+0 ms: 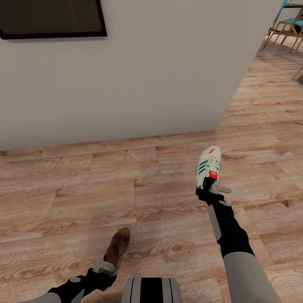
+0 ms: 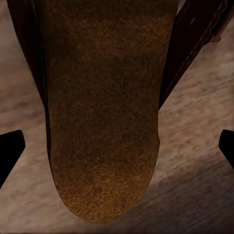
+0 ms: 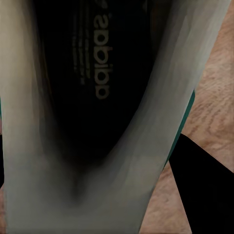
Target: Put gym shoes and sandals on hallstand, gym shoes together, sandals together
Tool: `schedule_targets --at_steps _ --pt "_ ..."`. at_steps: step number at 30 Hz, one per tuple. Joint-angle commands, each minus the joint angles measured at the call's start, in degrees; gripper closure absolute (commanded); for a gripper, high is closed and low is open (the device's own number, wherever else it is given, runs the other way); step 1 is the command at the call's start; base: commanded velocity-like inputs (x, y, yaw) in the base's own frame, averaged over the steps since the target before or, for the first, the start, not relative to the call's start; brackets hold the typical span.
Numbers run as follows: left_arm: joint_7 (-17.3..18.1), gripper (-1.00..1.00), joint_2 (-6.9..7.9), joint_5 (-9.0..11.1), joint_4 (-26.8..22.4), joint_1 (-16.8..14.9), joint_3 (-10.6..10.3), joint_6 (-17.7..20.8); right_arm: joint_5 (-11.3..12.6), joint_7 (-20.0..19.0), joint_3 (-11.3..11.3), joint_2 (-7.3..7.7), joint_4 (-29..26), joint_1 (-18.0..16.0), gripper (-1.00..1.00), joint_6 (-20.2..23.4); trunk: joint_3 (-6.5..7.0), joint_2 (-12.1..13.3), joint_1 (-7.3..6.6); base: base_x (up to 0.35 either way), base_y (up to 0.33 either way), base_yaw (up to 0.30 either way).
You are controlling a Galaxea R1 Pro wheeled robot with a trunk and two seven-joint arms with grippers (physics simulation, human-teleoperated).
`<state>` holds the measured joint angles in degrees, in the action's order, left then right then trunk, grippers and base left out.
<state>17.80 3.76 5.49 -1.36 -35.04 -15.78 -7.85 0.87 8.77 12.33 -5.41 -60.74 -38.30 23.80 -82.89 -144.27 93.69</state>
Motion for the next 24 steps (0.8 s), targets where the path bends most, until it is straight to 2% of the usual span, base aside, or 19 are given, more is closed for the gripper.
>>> schedule_targets --at_steps 1,8,11,22,24 --pt "0.19 -1.0 0.02 0.57 0.05 -0.03 -0.48 -0.16 0.09 0.2 0.06 -0.04 -0.08 -0.02 1.0 0.29 -0.04 -0.01 -0.01 0.0 0.0 -0.01" --pt "0.13 -1.0 0.02 0.57 0.05 -0.03 -0.48 -0.16 0.09 0.2 0.06 -0.04 -0.08 -0.02 1.0 0.31 -0.18 -0.01 -0.01 0.0 0.0 -0.002" --pt "0.13 -1.0 0.02 0.57 0.05 -0.03 -0.48 -0.16 0.09 0.2 0.06 -0.04 -0.08 -0.02 1.0 0.3 -1.08 -0.05 0.07 0.0 0.0 0.0" --pt "0.11 -1.0 0.02 0.57 0.05 -0.03 -0.48 -0.16 0.09 0.23 0.06 -0.04 -0.08 -0.02 1.0 0.29 -1.45 -0.05 0.07 0.0 0.0 0.0" --pt "0.09 -1.0 0.02 0.57 0.05 -0.03 -0.48 -0.16 0.09 0.21 0.06 -0.04 -0.08 -0.02 1.0 0.3 -2.0 -0.08 0.12 0.0 0.0 0.0"
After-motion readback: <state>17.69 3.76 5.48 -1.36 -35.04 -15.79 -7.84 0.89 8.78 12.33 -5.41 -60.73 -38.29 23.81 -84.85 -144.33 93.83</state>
